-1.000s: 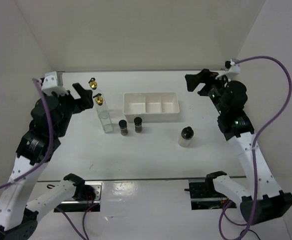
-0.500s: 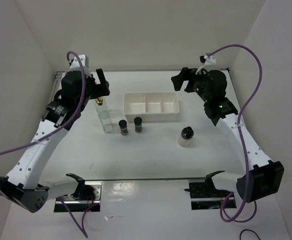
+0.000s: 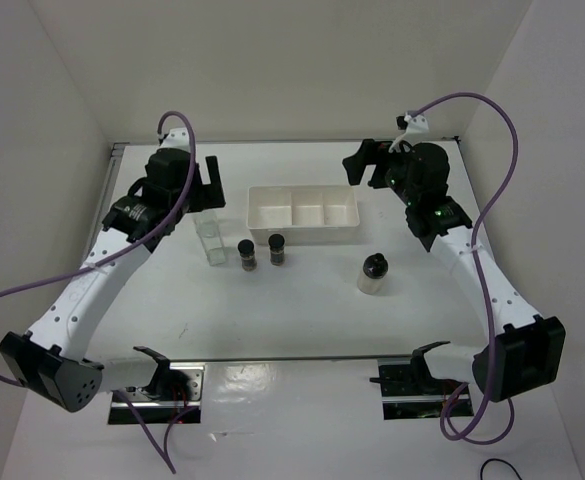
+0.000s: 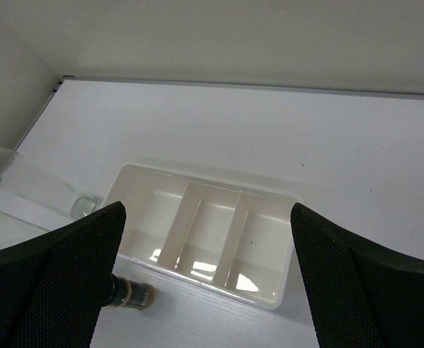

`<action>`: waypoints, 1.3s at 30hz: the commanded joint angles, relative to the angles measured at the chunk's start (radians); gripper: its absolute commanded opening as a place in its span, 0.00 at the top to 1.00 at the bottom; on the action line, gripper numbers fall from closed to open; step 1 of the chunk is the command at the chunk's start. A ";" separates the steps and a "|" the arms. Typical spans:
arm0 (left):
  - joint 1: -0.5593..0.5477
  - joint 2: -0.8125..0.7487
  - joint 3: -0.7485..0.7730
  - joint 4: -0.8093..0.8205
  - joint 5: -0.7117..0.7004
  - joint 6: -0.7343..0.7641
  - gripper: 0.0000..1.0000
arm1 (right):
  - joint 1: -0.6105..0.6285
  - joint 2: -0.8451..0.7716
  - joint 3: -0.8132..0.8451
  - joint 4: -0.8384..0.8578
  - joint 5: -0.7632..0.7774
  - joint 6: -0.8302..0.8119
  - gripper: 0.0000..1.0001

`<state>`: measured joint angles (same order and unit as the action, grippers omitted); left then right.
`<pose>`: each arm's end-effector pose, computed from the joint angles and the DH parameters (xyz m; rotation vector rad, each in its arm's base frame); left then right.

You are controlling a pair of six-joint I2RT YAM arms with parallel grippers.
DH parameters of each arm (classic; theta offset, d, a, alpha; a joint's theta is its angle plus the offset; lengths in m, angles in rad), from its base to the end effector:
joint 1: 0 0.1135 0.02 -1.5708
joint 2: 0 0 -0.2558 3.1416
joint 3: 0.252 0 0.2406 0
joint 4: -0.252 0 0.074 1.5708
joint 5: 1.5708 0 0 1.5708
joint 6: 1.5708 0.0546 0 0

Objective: Organize the condiment bottles

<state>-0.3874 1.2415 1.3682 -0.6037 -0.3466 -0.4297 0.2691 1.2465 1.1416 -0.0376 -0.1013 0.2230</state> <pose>0.2590 -0.0857 0.3870 -0.2566 2.0047 -0.1633 0.2911 0.0860 0.3730 -0.1160 1.7295 0.4507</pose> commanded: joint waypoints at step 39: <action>-0.004 0.079 -0.112 0.136 -0.117 0.054 0.18 | 0.004 0.110 0.023 0.079 0.040 0.029 0.01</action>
<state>-0.3882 1.3212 1.2358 -0.5030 -0.4427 -0.3920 0.2691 1.3453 1.1366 -0.0109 -0.0807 0.2459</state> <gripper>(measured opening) 0.829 0.985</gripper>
